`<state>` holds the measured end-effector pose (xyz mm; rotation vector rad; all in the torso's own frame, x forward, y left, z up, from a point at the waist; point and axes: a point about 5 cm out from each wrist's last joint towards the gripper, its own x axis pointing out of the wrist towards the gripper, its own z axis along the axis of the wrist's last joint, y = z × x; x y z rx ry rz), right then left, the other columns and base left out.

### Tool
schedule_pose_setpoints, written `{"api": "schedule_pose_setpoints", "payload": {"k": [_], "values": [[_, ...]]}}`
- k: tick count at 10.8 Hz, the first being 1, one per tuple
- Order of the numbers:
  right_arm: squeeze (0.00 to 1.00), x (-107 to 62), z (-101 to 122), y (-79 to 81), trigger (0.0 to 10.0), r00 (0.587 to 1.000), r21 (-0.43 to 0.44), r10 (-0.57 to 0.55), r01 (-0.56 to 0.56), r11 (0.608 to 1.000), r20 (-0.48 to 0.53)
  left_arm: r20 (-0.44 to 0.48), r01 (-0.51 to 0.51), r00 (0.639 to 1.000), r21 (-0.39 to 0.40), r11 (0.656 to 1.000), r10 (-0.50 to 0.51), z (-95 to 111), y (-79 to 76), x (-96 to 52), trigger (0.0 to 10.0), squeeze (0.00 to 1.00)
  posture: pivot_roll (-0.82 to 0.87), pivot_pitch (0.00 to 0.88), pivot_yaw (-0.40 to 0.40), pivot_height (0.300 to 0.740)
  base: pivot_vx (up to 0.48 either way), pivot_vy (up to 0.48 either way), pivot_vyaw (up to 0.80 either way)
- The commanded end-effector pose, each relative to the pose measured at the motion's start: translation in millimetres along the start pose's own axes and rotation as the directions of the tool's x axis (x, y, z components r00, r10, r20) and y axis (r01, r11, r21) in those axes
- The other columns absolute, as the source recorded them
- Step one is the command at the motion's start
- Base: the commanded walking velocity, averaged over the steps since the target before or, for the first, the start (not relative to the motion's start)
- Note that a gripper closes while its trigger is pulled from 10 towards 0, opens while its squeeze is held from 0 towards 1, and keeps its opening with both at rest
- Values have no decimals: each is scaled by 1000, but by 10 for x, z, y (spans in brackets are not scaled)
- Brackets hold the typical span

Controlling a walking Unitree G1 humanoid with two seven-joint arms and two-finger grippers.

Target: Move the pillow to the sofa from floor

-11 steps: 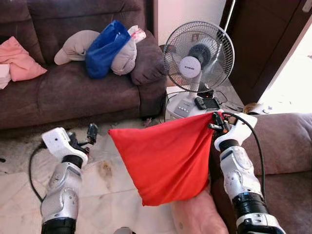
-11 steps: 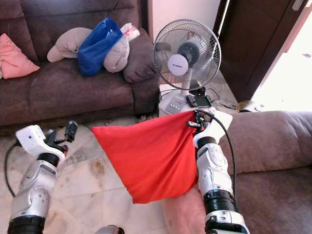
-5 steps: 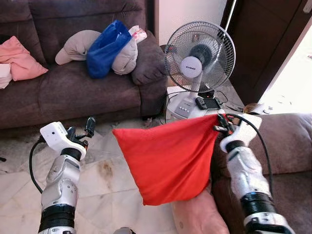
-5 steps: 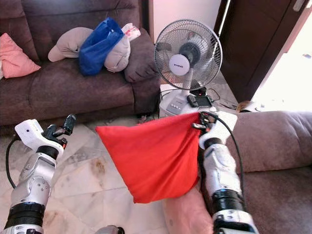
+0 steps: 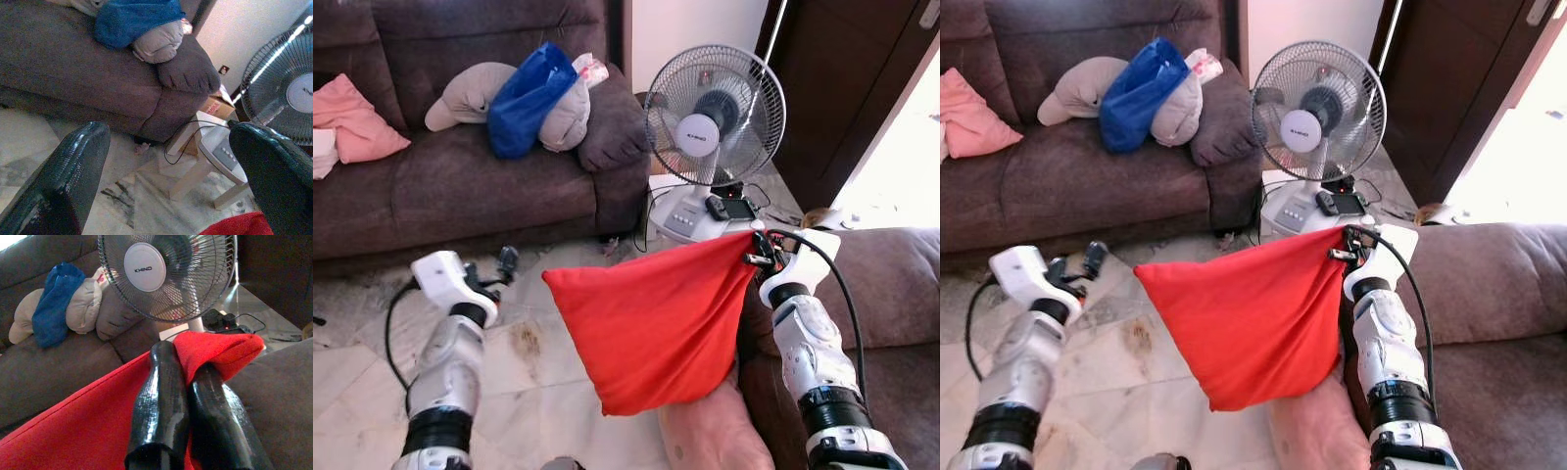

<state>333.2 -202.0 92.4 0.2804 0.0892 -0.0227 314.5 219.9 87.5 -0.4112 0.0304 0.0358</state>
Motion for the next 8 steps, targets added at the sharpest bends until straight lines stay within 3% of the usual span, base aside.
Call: {"api": "schedule_pose_setpoints", "payload": {"k": [1, 5, 7, 8], "values": [[0, 26, 127, -42, 10000, 999, -6, -16, 17, 1000, 47, -18, 26, 1000, 33, 999, -25, -19, -42, 43, 10000, 0, 81, 0, -26, 740, 0, 0, 0], [0, 18, 147, -58, 10000, 998, -7, -24, 24, 1000, 53, -57, 83, 995, 114, 990, -77, -66, -182, 228, 10000, 0, 58, 0, -28, 740, 0, 0, 0], [0, 15, 157, -58, 10000, 998, -7, -22, 22, 1000, 56, -79, 78, 994, 66, 995, -73, -75, -158, 289, 10000, 0, 51, 0, -31, 740, 0, 0, 0], [0, 11, 157, -56, 10000, 998, -8, -20, 21, 1000, 56, -96, 57, 994, -4, 998, -57, -112, -138, 310, 10000, 0, 42, 0, -33, 740, 0, 0, 0]]}}
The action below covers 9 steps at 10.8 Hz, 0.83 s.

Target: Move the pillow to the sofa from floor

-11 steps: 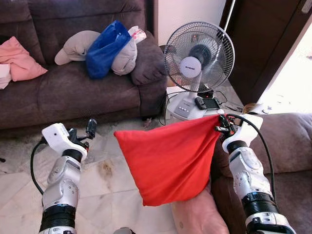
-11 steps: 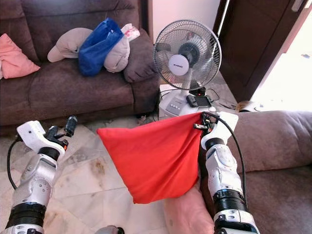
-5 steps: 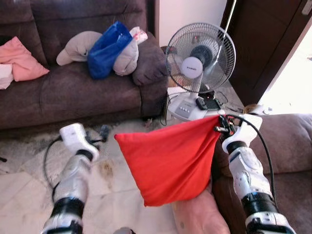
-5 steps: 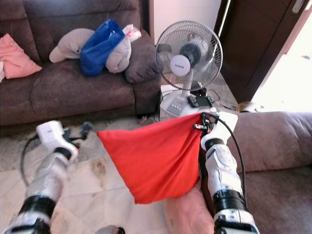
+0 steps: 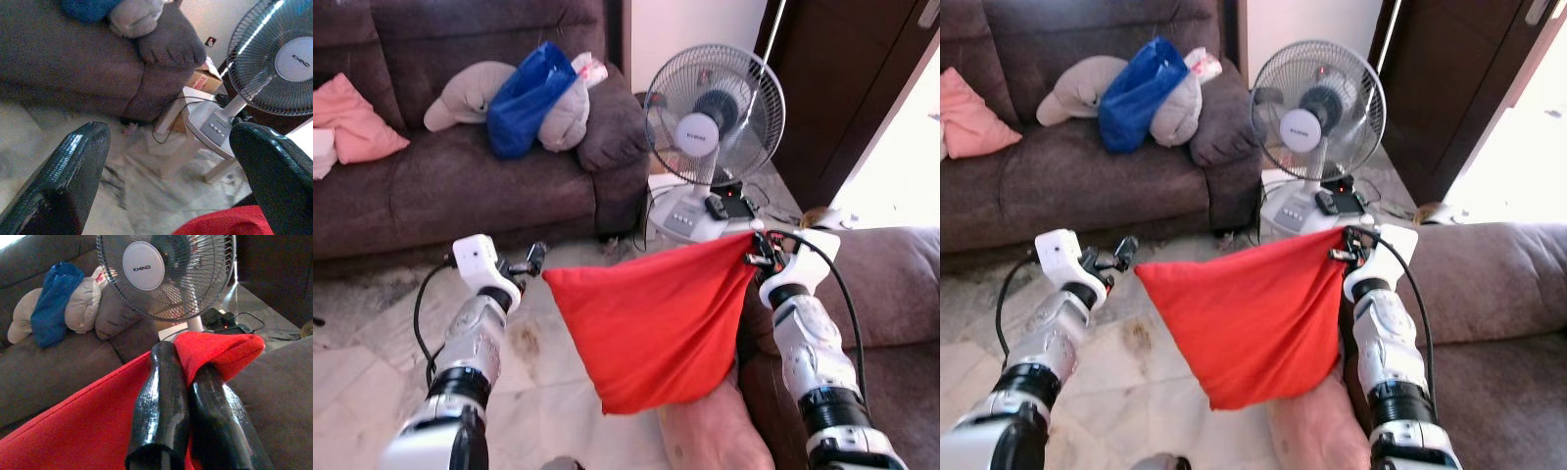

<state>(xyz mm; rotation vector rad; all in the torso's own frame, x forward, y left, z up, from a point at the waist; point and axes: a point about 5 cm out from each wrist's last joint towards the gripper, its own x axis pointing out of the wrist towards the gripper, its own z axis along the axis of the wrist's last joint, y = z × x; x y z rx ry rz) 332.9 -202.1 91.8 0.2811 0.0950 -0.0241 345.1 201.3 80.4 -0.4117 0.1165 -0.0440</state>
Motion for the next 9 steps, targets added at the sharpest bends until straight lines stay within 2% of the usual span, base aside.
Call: {"api": "schedule_pose_setpoints", "payload": {"k": [1, 2, 3, 4, 5, 7, 8, 9], "values": [[0, 7, 162, -52, 10000, 998, -9, -15, 16, 1000, 61, -27, 16, 999, -31, 999, -17, -45, -24, 19, 10000, 0, 39, 0, -37, 740, 0, 0, 0], [0, 7, 163, -55, 10000, 998, -11, -16, 17, 1000, 60, -51, 36, 998, -11, 999, -37, -92, -94, 37, 10000, 0, 36, 0, -37, 740, 0, 0, 0], [0, 2, 180, -57, 10000, 998, -11, -16, 17, 1000, 63, -52, 60, 997, -32, 998, -62, -108, -210, 83, 10000, 0, 28, 0, -37, 740, 0, 0, 0], [0, 0, 186, -59, 10000, 998, -10, -17, 18, 1000, 66, -55, 77, 995, -41, 996, -79, -112, -262, 103, 10000, 0, 24, 0, -37, 740, 0, 0, 0], [0, -4, 189, -67, 10000, 997, -9, -21, 22, 1000, 69, -94, 101, 990, -1, 995, -101, -145, -323, 127, 10000, 0, 22, 0, -35, 740, 0, 0, 0], [0, -6, 190, -65, 10000, 997, -6, -23, 24, 1000, 71, -166, 111, 981, 61, 992, -100, -216, -330, 126, 10000, 0, 18, 0, -32, 740, 0, 0, 0], [0, -4, 185, -34, 10000, 997, 3, -17, 17, 1000, 73, -181, 122, 977, 36, 992, -114, -244, -325, 113, 10000, 0, 21, 0, -32, 740, 0, 0, 0], [0, -3, 184, -32, 10000, 997, 3, -16, 16, 1000, 72, -195, 117, 975, 49, 992, -106, -261, -312, 106, 10000, 0, 23, 0, -32, 740, 0, 0, 0]]}}
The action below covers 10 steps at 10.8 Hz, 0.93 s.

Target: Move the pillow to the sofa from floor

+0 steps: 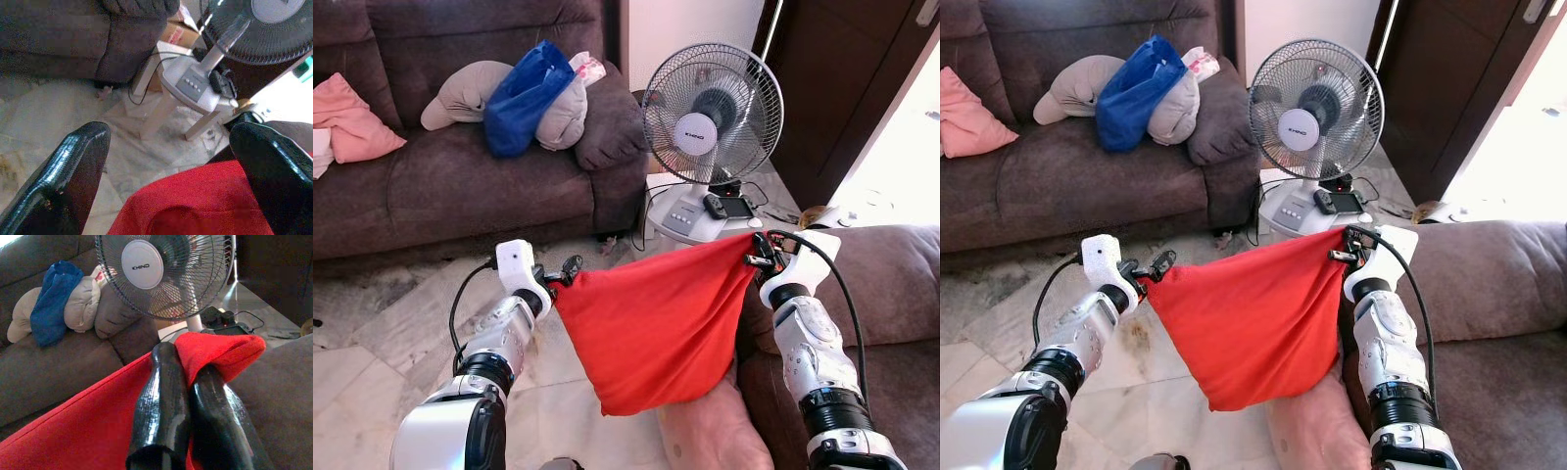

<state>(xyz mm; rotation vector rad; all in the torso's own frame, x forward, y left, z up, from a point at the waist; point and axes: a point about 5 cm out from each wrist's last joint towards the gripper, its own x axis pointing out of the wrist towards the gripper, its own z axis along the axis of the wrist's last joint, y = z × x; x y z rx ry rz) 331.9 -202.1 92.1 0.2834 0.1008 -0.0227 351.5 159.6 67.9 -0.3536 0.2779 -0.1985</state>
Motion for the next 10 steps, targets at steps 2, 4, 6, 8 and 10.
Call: {"api": "schedule_pose_setpoints", "payload": {"k": [2, 4, 6, 8, 10], "values": [[0, 18, 186, -9, 10000, 997, 3, -13, 13, 1000, 78, -103, -9, 995, 87, 996, 18, -100, 22, -10, 10000, 0, 20, 0, -29, 740, 0, 0, 0], [0, 17, 188, -9, 10000, 997, 5, -15, 15, 1000, 81, -183, 27, 983, 233, 972, 17, -161, -24, 0, 10000, 0, 26, 0, -27, 740, 0, 0, 0], [0, 14, 184, -4, 10000, 996, 5, -17, 17, 1000, 82, -216, 10, 973, 396, 918, 82, -204, 11, -18, 10000, 0, 25, 0, -25, 740, 0, 0, 0], [0, 15, 194, -16, 10000, 996, 6, -23, 23, 1000, 87, -182, -35, 974, 462, 886, 134, -148, 71, -25, 0, 0, 27, 0, -22, 740, 0, 0, 0], [0, 14, 193, -20, 10000, 996, 7, -27, 26, 1000, 88, -139, -51, 978, 557, 829, 154, -78, 87, -19, 0, 0, 30, 0, -22, 740, 0, 0, 0]]}}
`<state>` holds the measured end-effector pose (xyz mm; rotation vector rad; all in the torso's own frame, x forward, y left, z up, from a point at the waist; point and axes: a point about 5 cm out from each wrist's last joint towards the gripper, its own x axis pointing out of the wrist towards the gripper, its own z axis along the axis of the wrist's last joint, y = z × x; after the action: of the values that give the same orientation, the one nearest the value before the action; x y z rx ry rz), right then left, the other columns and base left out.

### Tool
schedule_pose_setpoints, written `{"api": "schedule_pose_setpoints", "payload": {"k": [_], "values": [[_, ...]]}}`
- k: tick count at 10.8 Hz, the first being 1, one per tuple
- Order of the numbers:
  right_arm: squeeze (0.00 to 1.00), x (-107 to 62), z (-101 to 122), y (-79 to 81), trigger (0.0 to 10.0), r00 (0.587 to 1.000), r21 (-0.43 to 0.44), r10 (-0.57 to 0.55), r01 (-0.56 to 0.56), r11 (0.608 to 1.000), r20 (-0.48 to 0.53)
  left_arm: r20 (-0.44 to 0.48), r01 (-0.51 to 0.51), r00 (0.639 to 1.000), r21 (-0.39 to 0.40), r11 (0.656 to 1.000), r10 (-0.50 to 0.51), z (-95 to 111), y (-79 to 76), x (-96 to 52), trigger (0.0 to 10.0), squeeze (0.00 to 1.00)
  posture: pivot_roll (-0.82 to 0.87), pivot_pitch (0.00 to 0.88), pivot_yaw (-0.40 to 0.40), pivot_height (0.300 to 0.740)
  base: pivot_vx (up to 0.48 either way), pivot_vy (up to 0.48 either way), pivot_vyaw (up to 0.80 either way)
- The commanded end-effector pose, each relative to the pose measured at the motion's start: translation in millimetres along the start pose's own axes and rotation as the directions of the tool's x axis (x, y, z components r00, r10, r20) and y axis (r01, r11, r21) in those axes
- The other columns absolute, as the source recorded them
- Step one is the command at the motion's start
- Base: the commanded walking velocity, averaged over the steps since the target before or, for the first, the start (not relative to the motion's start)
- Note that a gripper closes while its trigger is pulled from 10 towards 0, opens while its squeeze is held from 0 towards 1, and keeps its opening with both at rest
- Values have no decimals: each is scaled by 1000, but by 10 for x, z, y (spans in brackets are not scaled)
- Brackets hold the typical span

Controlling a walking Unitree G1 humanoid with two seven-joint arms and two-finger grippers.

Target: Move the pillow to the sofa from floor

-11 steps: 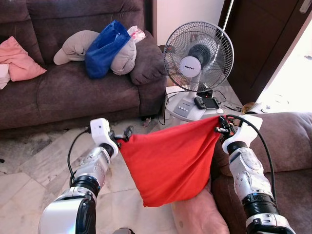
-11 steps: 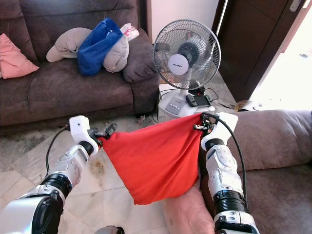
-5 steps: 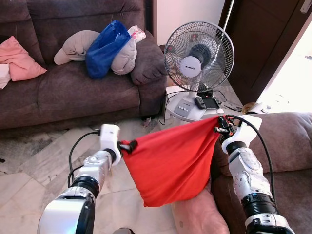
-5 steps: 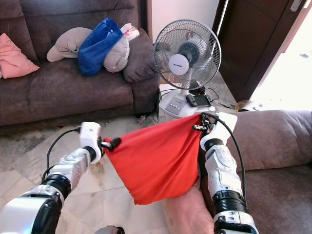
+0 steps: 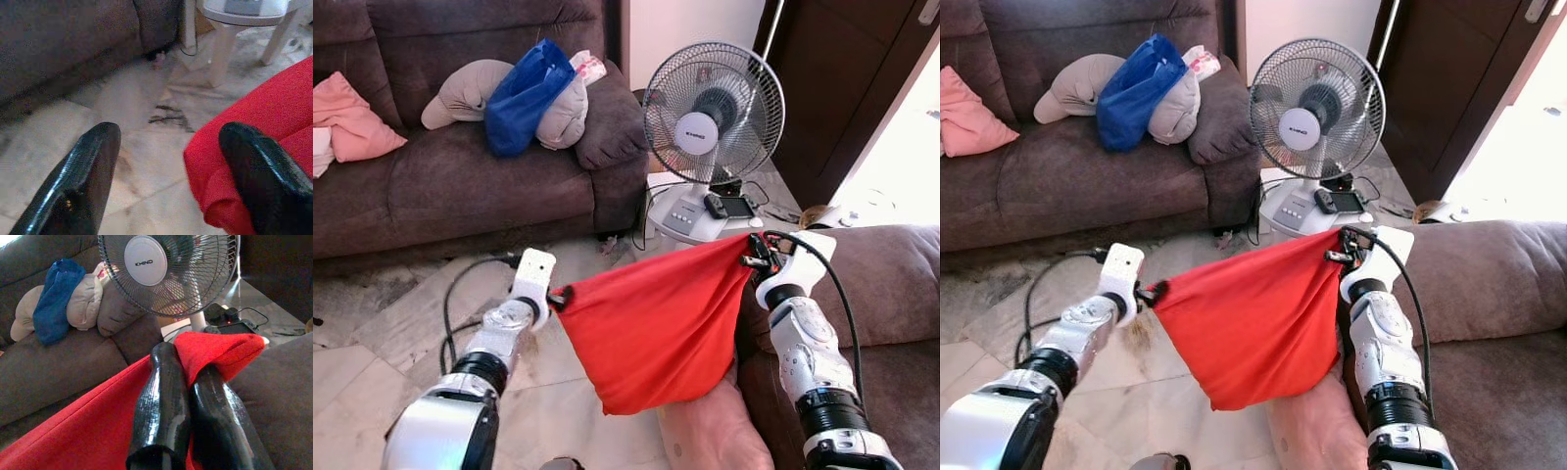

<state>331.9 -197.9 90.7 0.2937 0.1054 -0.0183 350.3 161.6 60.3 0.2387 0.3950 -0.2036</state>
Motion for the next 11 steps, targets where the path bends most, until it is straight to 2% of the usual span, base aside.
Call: {"api": "schedule_pose_setpoints", "payload": {"k": [1, 2, 3, 4, 5, 6, 7, 8, 9, 10, 11], "values": [[0, 12, 218, -55, 10000, 995, -5, -30, 31, 1000, 95, -2, -32, 999, 38, 999, 32, -21, 46, -13, 0, 0, 30, 0, -22, 740, 0, 0, 0], [0, 16, 218, -49, 10000, 995, -14, -27, 28, 999, 95, 4, -36, 999, 45, 998, 36, -14, 48, -14, 0, 0, 30, 0, -23, 740, 0, 0, 0], [0, 17, 220, -43, 10000, 995, -20, -23, 25, 999, 95, 47, -85, 995, 25, 996, 83, 28, 81, -20, 10000, 0, 31, 0, -23, 740, 0, 0, 0], [0, 16, 225, -45, 10000, 995, -23, -23, 25, 999, 98, 161, -143, 974, -96, 985, 157, 149, 182, -50, 10000, 0, 30, 0, -23, 740, 0, 0, 0], [0, 15, 229, -46, 10000, 995, -25, -23, 26, 999, 100, 216, -184, 950, -195, 963, 225, 201, 273, -87, 10000, 0, 30, 0, -22, 740, 0, 0, 0], [0, 13, 230, -48, 10000, 994, -24, -24, 27, 999, 102, 302, -212, 923, -114, 971, 237, 241, 332, -156, 10000, 0, 34, 0, -23, 740, 0, 0, 0], [0, 15, 224, -40, 10000, 995, -25, -24, 26, 999, 100, 383, -45, 920, -113, 993, 86, 286, 223, -197, 10000, 0, 34, 0, -25, 740, 0, 0, 0], [0, 17, 219, -31, 10000, 995, -24, -21, 23, 999, 98, 394, 52, 919, -80, 995, -17, 279, 170, -222, 10000, 0, 37, 0, -25, 740, 0, 0, 0], [0, 20, 218, -29, 10000, 995, -24, -20, 22, 999, 96, 415, 150, 905, -110, 983, -92, 306, 207, -280, 10000, 0, 41, 0, -26, 740, 0, 0, 0], [0, 26, 216, -26, 10000, 995, -23, -20, 22, 999, 94, 435, 262, 879, -94, 960, -198, 337, 249, -370, 10000, 0, 48, 0, -27, 740, 0, 0, 0], [0, 34, 214, -15, 10000, 995, -23, -18, 20, 1000, 93, 430, 333, 861, -75, 940, -270, 336, 287, -431, 10000, 0, 48, 0, -27, 740, 0, 0, 0]]}}
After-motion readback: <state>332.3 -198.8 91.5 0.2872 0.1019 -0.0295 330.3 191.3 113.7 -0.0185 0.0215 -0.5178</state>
